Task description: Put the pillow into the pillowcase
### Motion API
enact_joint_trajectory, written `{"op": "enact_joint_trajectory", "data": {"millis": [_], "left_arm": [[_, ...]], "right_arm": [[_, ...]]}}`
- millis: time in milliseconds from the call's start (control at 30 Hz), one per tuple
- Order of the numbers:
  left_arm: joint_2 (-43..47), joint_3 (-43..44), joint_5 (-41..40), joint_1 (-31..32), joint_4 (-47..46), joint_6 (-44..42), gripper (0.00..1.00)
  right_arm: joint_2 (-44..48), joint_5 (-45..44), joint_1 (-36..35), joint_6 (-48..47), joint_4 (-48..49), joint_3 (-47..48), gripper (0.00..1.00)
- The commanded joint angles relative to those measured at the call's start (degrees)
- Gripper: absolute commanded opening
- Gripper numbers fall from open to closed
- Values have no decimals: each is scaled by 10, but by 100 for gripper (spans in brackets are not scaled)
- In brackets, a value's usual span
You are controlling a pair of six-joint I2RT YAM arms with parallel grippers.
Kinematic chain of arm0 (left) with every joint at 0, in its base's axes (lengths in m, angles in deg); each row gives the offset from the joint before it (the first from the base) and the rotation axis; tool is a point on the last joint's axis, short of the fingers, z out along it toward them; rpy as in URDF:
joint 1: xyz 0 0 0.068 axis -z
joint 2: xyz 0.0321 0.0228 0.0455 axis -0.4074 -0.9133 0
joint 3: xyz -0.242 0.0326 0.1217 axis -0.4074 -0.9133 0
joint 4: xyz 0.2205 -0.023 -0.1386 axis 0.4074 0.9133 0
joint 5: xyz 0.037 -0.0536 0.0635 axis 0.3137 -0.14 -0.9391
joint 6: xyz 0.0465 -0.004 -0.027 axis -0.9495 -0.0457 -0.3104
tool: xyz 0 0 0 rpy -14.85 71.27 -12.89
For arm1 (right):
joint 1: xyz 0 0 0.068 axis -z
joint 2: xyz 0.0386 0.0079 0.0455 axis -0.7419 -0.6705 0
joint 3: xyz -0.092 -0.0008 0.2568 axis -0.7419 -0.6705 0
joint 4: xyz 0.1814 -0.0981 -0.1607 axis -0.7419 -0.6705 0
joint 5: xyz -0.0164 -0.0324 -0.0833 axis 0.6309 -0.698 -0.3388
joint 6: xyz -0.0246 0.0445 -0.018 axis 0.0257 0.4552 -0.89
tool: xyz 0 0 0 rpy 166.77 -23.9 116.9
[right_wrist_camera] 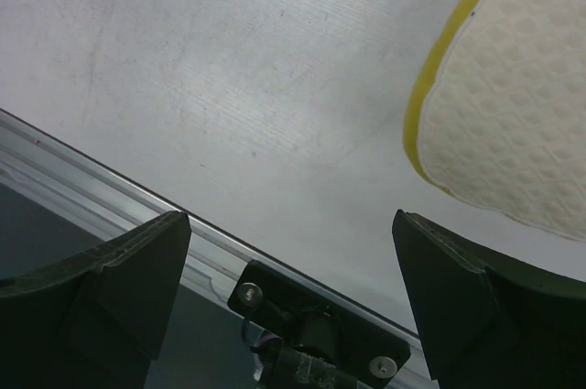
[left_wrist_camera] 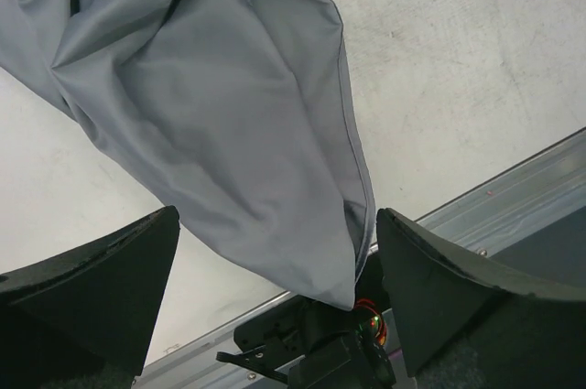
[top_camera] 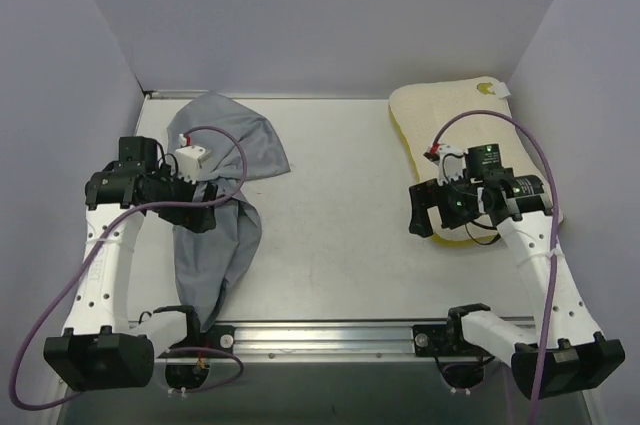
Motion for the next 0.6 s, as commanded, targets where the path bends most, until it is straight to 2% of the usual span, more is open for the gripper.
{"op": "enact_joint_trajectory", "data": {"millis": [0, 133, 200, 233, 433, 567], "left_arm": [[-41, 61, -1, 2, -15, -9, 97], [-135, 129, 16, 18, -43, -20, 98], [-175, 174, 0, 53, -74, -23, 97], [-222, 193, -19, 79, -89, -26, 97], [-426, 341, -53, 145, -93, -51, 98], [-520, 406, -79, 168, -94, -67, 95]], "right_arm": [[-41, -46, -60, 26, 46, 26, 100], [-107, -37, -70, 38, 53, 59, 100], [-131, -22, -70, 46, 53, 73, 100], [-137, -12, -68, 48, 53, 76, 100], [-150, 68, -28, 60, 36, 75, 100], [-142, 92, 18, 56, 18, 67, 100]]}}
